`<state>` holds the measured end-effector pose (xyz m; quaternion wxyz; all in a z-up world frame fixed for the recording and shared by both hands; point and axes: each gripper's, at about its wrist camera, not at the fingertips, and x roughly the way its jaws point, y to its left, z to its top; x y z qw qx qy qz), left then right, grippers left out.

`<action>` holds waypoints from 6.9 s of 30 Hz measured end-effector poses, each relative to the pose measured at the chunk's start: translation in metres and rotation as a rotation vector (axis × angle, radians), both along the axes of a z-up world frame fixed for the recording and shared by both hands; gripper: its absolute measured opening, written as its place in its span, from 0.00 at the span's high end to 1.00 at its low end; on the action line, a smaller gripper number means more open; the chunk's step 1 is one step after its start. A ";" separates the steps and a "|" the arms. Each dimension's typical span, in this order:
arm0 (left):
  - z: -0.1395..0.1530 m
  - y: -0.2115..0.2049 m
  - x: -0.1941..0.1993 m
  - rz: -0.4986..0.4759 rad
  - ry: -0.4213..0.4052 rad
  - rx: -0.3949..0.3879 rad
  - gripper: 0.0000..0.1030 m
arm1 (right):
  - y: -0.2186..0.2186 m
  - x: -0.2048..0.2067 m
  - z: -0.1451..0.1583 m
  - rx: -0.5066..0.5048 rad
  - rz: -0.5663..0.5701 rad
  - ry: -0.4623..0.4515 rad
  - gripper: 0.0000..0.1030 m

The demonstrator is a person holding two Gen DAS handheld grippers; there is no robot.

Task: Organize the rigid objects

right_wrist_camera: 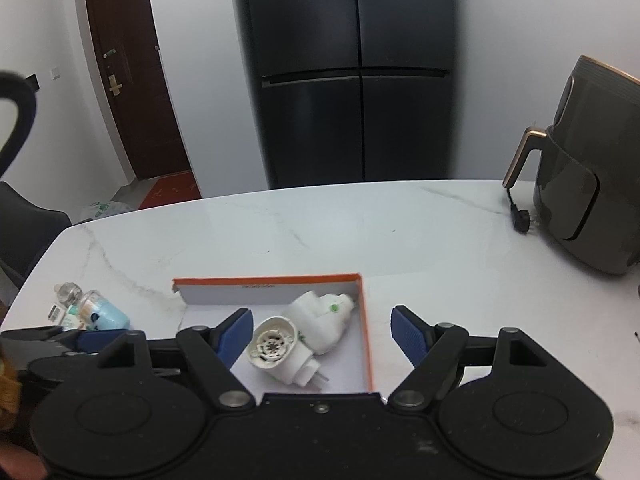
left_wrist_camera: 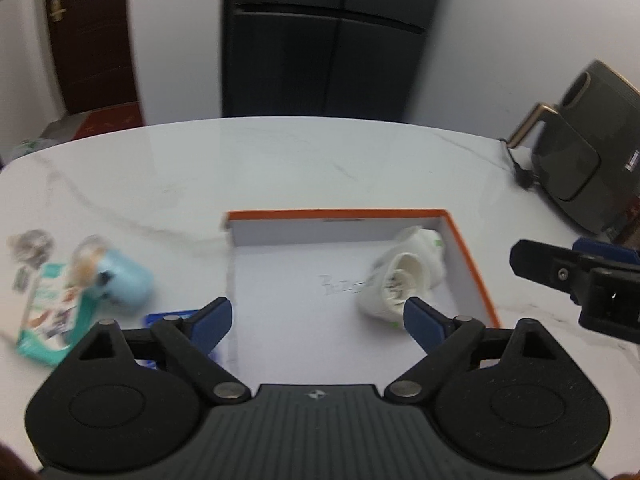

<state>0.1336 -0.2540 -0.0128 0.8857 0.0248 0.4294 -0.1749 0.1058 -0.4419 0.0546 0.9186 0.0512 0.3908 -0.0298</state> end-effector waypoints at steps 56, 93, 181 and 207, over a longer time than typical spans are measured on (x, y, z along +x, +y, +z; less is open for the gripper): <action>-0.057 0.266 0.081 0.353 0.087 0.136 0.06 | 0.185 0.004 -0.058 0.036 0.154 0.138 0.13; -0.007 0.267 0.005 0.291 0.023 0.051 0.42 | 0.223 0.028 -0.081 -0.003 0.221 0.180 0.29; 0.063 0.158 -0.082 0.218 -0.125 0.026 0.42 | 0.159 -0.079 0.041 0.001 0.145 0.054 0.29; 0.060 0.121 -0.088 0.156 -0.114 0.022 0.42 | 0.145 -0.071 0.019 -0.010 0.044 0.053 0.29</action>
